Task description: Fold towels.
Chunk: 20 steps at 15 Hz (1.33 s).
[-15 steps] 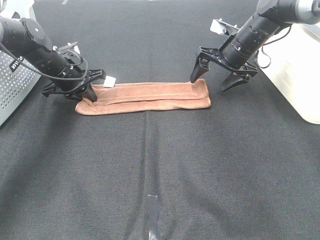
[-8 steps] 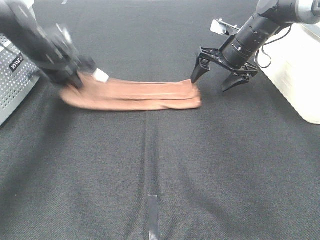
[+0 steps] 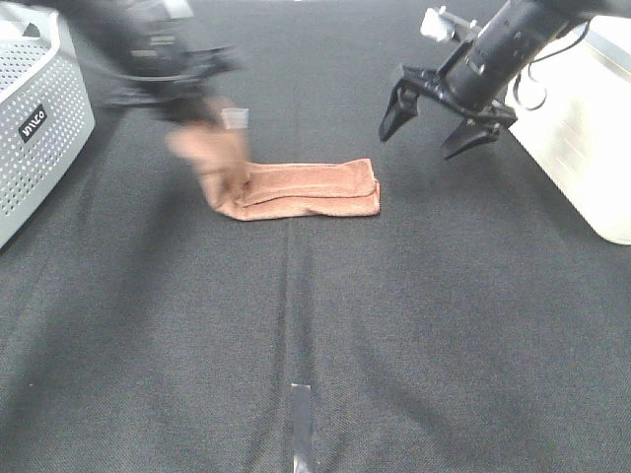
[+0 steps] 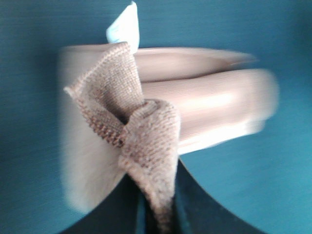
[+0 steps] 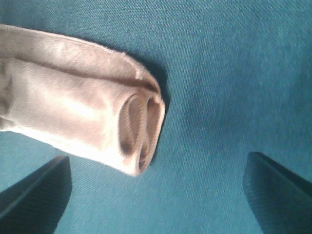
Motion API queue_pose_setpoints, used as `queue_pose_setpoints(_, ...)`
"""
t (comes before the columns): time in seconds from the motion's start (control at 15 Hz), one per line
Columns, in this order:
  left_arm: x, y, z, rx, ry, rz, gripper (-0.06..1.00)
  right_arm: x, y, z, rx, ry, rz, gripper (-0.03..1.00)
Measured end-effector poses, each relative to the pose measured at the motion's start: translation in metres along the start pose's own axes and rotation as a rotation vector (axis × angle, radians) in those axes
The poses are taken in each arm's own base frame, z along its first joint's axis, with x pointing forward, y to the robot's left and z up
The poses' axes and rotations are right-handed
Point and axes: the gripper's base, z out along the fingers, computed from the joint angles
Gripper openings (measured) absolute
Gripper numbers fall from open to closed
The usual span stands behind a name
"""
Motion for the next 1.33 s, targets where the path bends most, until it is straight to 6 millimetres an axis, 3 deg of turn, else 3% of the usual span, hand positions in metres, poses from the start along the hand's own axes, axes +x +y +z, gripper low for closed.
queue_pose_setpoints(0.07,0.006,-0.016,0.016,0.038,-0.022,-0.027,0.07,0.001,0.001,-0.006,0.016,0.011,-0.002,0.89)
queue_pose_setpoints(0.2,0.013,-0.028,0.04,0.067,-0.048,-0.052,0.08,0.001,0.001,-0.016,0.054,0.007,-0.014,0.89)
queue_pose_setpoints(0.27,0.013,-0.028,0.04,0.067,-0.048,-0.052,0.08,0.001,0.001,-0.016,0.054,0.007,-0.014,0.89)
queue_pose_setpoints(0.4,0.02,-0.036,0.059,0.094,-0.066,-0.077,0.18,-0.001,0.002,-0.028,0.09,-0.012,-0.027,0.89)
queue_pose_setpoints(0.53,0.026,-0.042,0.071,0.12,-0.063,-0.108,0.43,-0.001,0.003,-0.032,0.099,-0.017,-0.022,0.89)
queue_pose_setpoints(0.6,0.029,-0.048,0.074,0.151,-0.061,-0.14,0.67,0.0,0.003,-0.033,0.102,-0.005,-0.023,0.89)
queue_pose_setpoints(0.73,0.026,-0.054,0.073,0.187,-0.09,-0.168,0.81,0.001,0.003,-0.033,0.103,0.003,-0.024,0.89)
queue_pose_setpoints(0.87,0.016,-0.058,0.066,0.202,-0.13,-0.11,0.83,0.001,0.003,-0.032,0.095,0.012,-0.019,0.89)
queue_pose_setpoints(1.07,-0.014,-0.042,0.027,0.147,-0.228,0.043,0.83,0.001,0.017,-0.032,-0.052,0.009,-0.005,0.89)
queue_pose_setpoints(1.2,-0.041,-0.01,-0.016,0.064,-0.323,0.075,0.83,0.0,0.047,-0.03,-0.252,-0.021,-0.043,0.89)
queue_pose_setpoints(1.33,-0.054,0.013,-0.038,0.032,-0.372,0.05,0.83,0.003,0.083,-0.026,-0.375,-0.05,-0.101,0.89)
